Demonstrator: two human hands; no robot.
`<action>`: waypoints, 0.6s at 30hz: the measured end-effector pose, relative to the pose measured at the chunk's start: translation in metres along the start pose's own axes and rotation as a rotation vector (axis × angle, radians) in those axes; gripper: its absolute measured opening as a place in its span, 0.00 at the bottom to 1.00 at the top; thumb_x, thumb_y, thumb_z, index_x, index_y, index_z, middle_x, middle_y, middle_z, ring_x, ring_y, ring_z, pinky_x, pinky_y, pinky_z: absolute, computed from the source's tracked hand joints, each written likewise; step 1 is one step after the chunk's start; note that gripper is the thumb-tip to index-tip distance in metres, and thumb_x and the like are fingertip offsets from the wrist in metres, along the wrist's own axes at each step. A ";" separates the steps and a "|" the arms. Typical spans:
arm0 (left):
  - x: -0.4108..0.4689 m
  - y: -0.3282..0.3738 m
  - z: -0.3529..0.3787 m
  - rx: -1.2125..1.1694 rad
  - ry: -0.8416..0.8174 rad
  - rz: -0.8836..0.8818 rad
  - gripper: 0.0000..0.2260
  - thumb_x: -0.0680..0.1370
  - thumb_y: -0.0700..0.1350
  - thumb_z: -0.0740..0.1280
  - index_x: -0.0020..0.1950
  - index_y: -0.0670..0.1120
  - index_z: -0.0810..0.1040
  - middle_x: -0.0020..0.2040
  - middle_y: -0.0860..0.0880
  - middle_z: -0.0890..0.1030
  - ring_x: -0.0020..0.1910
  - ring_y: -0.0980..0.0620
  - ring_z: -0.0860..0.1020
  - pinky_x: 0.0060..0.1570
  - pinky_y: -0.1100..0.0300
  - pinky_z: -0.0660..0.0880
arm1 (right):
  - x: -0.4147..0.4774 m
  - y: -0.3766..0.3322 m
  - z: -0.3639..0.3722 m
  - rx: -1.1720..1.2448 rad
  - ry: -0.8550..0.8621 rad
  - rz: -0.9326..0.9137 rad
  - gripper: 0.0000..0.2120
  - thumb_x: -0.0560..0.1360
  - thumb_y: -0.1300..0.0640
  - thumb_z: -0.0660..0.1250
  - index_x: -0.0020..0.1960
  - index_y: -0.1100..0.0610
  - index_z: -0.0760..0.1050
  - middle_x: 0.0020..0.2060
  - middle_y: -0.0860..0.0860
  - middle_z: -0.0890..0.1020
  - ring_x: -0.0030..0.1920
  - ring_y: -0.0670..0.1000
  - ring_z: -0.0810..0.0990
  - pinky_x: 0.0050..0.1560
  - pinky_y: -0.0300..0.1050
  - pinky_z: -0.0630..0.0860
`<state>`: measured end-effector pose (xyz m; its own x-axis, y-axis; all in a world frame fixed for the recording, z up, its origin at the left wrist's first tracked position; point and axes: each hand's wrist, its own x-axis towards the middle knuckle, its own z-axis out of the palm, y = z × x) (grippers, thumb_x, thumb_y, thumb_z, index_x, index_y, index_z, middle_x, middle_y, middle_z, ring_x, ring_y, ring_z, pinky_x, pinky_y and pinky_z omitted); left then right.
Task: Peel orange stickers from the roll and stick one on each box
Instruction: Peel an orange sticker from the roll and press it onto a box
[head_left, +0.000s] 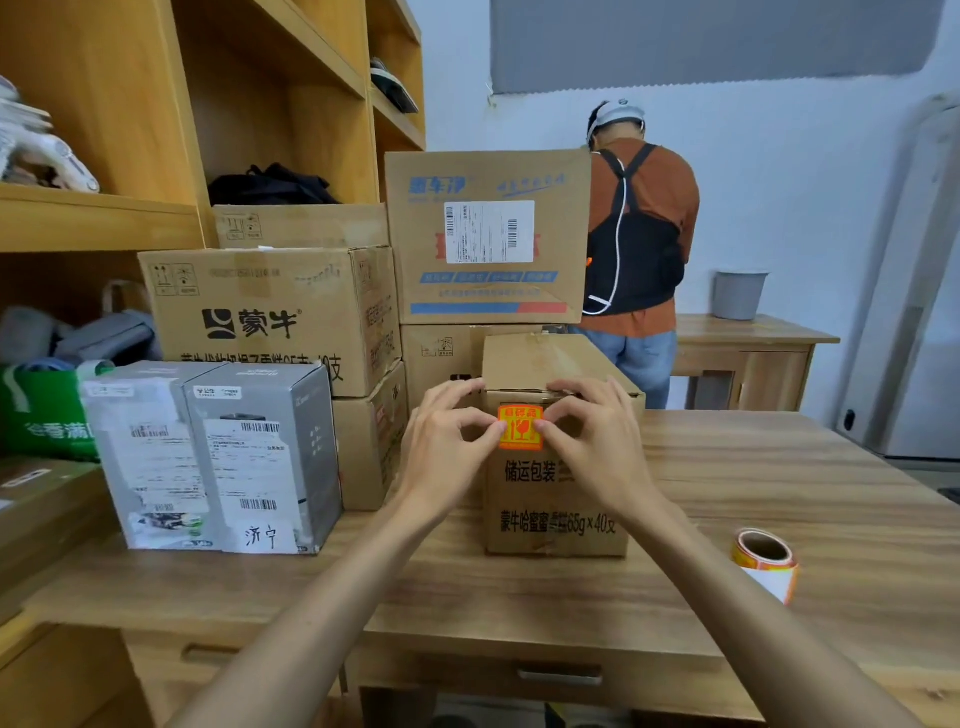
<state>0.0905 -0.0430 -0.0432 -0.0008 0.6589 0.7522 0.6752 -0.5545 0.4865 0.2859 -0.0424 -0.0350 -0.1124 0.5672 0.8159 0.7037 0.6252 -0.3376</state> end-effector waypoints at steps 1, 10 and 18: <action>0.001 0.000 0.001 0.008 0.010 0.000 0.05 0.76 0.49 0.74 0.45 0.50 0.88 0.65 0.56 0.80 0.69 0.57 0.70 0.67 0.50 0.67 | 0.001 0.001 0.001 0.006 0.010 -0.001 0.03 0.73 0.55 0.74 0.41 0.53 0.82 0.56 0.47 0.81 0.59 0.37 0.68 0.72 0.61 0.61; 0.003 -0.003 0.005 0.076 0.060 0.019 0.04 0.76 0.49 0.75 0.44 0.51 0.89 0.62 0.57 0.82 0.66 0.56 0.72 0.59 0.60 0.61 | 0.003 0.003 0.015 -0.013 0.049 0.001 0.05 0.72 0.55 0.75 0.40 0.53 0.80 0.53 0.47 0.78 0.56 0.49 0.73 0.60 0.51 0.66; 0.001 -0.002 0.010 0.138 0.086 -0.020 0.05 0.75 0.51 0.75 0.45 0.51 0.88 0.59 0.55 0.82 0.64 0.55 0.72 0.60 0.54 0.67 | 0.005 0.005 0.019 -0.061 0.085 0.006 0.05 0.71 0.55 0.76 0.40 0.53 0.80 0.52 0.48 0.77 0.56 0.50 0.72 0.60 0.48 0.63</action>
<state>0.0968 -0.0361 -0.0479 -0.0742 0.6200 0.7811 0.7694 -0.4627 0.4404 0.2755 -0.0264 -0.0421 -0.0503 0.5219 0.8515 0.7457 0.5868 -0.3156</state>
